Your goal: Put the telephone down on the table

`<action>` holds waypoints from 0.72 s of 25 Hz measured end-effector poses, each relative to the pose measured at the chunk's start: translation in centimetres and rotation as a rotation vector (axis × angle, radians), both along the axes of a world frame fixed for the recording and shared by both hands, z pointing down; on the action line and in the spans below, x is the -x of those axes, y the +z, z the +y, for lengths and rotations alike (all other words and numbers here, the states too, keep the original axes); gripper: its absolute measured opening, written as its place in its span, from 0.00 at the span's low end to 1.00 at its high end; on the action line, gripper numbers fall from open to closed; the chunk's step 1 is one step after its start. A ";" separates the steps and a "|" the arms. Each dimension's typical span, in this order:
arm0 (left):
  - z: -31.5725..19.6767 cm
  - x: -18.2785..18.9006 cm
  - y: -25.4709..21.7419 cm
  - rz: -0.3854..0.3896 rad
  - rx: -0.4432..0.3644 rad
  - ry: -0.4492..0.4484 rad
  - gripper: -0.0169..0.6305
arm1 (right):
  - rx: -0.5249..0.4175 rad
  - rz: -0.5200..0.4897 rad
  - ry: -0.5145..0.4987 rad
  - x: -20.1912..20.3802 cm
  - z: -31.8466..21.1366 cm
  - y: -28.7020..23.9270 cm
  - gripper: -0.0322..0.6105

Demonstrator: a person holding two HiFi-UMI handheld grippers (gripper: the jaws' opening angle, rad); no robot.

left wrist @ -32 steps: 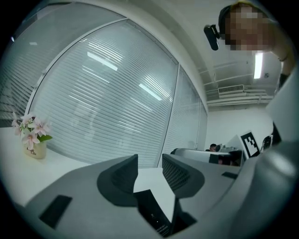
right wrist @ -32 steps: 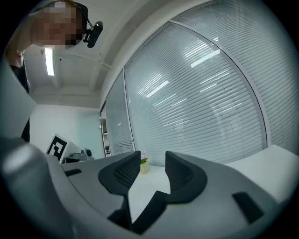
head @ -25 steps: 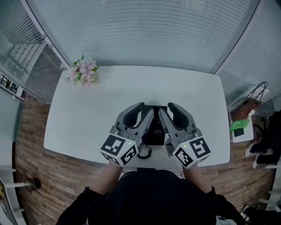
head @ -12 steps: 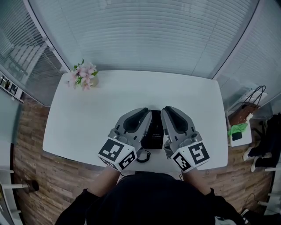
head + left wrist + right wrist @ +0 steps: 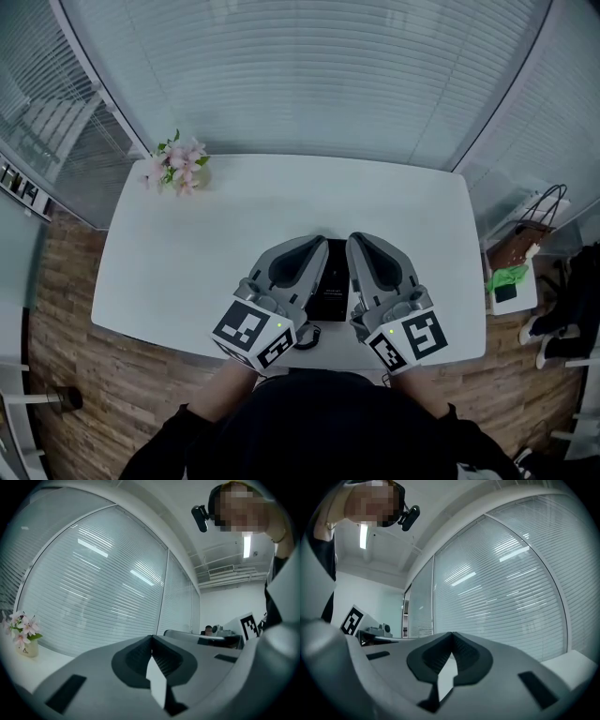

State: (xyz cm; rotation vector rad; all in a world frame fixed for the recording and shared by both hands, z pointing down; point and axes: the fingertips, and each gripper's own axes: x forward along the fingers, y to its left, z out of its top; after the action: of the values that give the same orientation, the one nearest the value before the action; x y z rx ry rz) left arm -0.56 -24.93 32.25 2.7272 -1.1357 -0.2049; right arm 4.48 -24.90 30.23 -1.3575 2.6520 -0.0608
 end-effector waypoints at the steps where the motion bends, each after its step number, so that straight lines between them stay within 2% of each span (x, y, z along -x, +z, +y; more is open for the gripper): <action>1: 0.0 0.0 -0.1 0.001 0.000 0.000 0.05 | -0.002 0.002 0.001 0.0 0.0 0.0 0.06; 18: -0.1 -0.1 -0.3 0.006 0.004 -0.014 0.05 | -0.022 0.009 0.015 -0.2 0.1 -0.3 0.05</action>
State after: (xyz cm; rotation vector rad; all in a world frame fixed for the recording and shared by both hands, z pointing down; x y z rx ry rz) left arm -0.43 -25.03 31.97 2.7135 -1.1526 -0.2123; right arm 4.65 -24.79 29.91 -1.3739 2.6421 -0.0238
